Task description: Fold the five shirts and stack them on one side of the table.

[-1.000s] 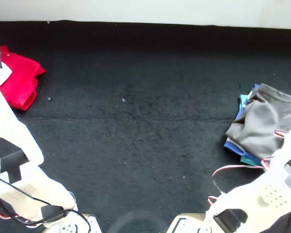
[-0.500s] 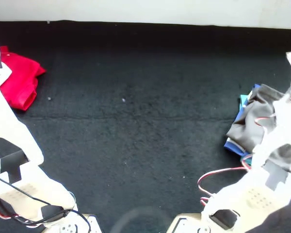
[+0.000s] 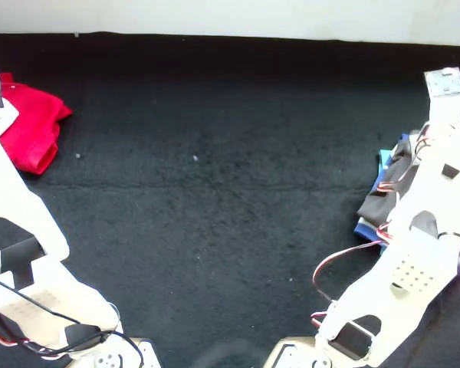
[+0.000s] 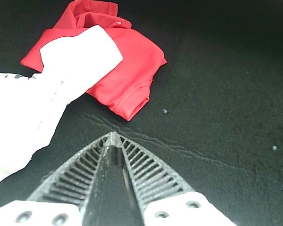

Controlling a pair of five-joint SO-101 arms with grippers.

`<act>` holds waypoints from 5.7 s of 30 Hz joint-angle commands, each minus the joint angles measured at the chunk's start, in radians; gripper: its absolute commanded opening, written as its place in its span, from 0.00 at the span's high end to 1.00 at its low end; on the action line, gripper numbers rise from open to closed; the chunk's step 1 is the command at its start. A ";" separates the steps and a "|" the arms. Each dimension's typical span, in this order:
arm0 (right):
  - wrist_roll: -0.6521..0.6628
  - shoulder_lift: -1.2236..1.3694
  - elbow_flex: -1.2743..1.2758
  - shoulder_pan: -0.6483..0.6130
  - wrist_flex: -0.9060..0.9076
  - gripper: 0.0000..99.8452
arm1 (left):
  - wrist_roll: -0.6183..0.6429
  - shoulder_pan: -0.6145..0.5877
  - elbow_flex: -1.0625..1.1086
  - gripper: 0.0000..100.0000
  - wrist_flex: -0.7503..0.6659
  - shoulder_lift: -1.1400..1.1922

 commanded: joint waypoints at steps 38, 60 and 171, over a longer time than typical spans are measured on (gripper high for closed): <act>-0.193 -0.521 0.045 -0.157 0.978 0.99 | -0.635 -0.533 0.792 0.82 -0.776 0.254; -0.189 -0.590 0.229 -0.094 0.978 0.99 | -0.631 -0.552 0.476 0.99 -0.724 0.591; -0.265 -0.166 -0.163 -0.779 0.978 0.99 | 0.121 -0.461 0.433 0.85 0.003 -0.578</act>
